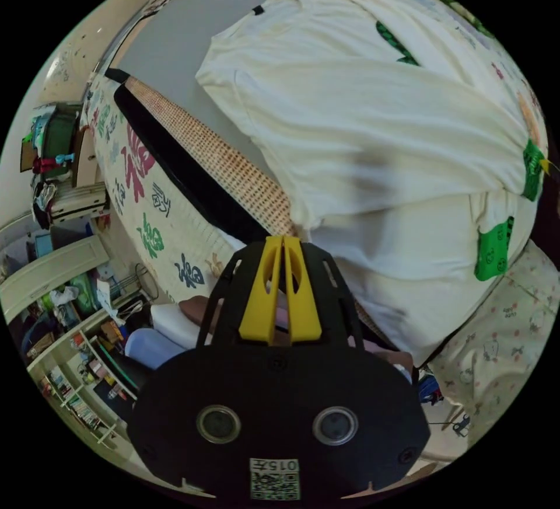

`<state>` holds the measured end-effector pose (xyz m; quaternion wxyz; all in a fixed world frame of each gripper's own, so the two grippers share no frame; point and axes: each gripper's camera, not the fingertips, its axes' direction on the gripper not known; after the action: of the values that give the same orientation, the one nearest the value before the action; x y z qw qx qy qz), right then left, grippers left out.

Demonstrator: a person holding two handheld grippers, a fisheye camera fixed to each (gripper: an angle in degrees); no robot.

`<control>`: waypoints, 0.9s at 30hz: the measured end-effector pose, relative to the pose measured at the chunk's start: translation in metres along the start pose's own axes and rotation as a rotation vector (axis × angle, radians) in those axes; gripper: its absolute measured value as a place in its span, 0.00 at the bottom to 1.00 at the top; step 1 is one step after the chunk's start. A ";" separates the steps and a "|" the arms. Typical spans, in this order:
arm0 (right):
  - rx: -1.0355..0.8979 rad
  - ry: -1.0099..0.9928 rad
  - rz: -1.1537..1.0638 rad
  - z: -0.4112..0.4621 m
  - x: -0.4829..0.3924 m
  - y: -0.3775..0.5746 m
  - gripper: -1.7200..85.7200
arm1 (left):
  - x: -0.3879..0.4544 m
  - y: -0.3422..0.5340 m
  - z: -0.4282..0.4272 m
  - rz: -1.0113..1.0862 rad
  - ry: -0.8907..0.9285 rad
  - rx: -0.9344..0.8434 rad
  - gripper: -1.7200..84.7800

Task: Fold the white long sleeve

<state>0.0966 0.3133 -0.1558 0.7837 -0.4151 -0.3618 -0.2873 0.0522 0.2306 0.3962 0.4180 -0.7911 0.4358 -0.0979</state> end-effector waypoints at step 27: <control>-0.030 0.046 0.029 0.053 0.053 -0.078 0.02 | -0.039 0.078 0.008 -0.159 0.045 0.064 0.03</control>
<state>0.0511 0.3129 -0.0580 0.7897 -0.4251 -0.3334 -0.2908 -0.0144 0.2437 0.3410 0.4241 -0.8070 0.3775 -0.1624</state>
